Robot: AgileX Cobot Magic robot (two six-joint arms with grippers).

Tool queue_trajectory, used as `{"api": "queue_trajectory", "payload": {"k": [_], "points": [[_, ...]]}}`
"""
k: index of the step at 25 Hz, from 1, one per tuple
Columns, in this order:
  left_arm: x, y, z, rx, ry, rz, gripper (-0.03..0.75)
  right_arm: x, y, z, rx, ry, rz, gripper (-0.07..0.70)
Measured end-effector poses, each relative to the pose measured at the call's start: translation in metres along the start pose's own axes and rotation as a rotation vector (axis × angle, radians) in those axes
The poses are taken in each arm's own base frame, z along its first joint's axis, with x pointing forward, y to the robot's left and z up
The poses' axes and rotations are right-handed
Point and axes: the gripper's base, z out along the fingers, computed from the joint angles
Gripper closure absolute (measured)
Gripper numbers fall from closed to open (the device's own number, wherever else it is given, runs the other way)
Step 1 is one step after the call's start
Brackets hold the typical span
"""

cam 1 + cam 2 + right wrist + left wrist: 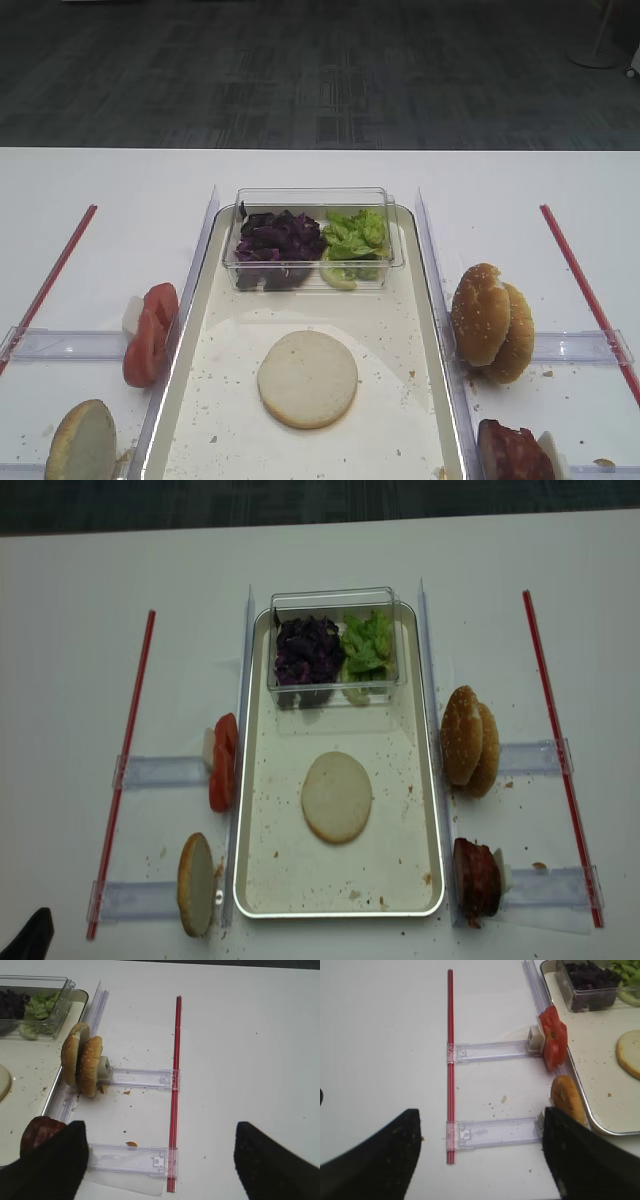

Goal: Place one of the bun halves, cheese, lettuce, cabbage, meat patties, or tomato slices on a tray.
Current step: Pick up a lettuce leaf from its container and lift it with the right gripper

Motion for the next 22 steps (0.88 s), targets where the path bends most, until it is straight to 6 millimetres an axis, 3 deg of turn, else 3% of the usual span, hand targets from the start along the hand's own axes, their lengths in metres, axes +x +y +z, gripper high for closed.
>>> {"api": "queue_trajectory", "payload": {"k": [22], "points": [[0.0,0.0,0.0,0.0,0.0,0.0,0.244,-0.0031,0.0,-0.002,0.001,-0.013,0.0,0.017]]}}
